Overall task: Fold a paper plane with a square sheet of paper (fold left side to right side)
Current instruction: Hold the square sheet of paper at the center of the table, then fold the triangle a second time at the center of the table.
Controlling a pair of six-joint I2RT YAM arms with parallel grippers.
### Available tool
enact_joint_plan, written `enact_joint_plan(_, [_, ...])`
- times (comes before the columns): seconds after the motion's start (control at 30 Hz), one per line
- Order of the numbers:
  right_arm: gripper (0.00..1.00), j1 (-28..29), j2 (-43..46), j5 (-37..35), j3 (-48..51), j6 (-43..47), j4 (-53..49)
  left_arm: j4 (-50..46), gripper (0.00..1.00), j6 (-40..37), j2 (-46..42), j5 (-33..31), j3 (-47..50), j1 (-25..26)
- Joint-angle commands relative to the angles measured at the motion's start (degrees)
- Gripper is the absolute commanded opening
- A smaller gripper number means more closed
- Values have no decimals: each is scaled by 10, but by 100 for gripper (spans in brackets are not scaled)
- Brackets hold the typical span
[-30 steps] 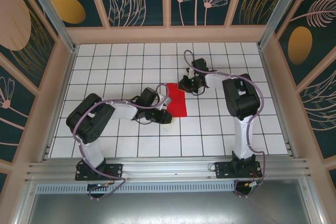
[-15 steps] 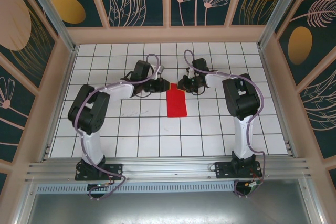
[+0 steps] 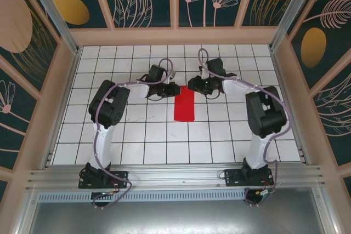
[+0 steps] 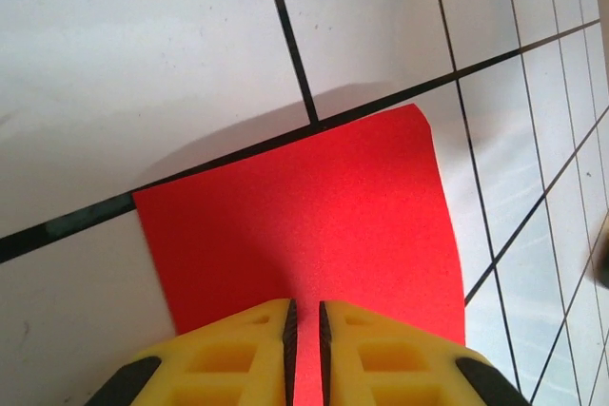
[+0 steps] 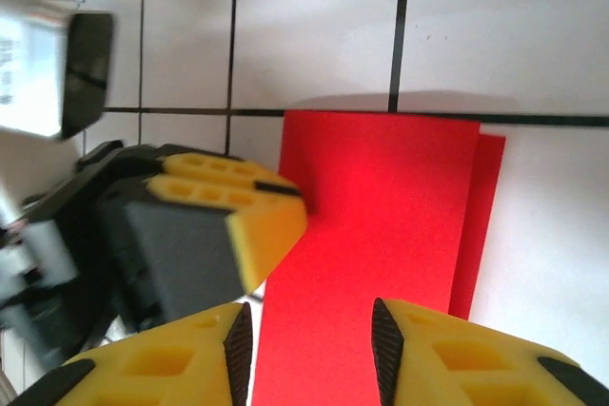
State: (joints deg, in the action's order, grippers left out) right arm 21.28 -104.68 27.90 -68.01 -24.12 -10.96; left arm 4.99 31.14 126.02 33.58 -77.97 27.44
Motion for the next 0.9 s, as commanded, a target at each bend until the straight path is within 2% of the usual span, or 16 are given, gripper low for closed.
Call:
enact_joint_plan(0.0, [42, -6, 38, 5, 49, 1, -43, -4, 19, -3, 10, 5, 0, 2])
enact_joint_plan(0.23, [43, -3, 52, 75, 122, -45, -20, 7, 19, -1, 2, 11, 20, 3])
enact_joint_plan(0.4, [46, -1, 33, 82, 123, -54, -17, 14, 19, 1, 1, 13, 24, 3])
enact_joint_plan(0.87, [46, 6, -25, 80, 85, -61, -8, 22, 19, 6, -3, 16, 28, 3])
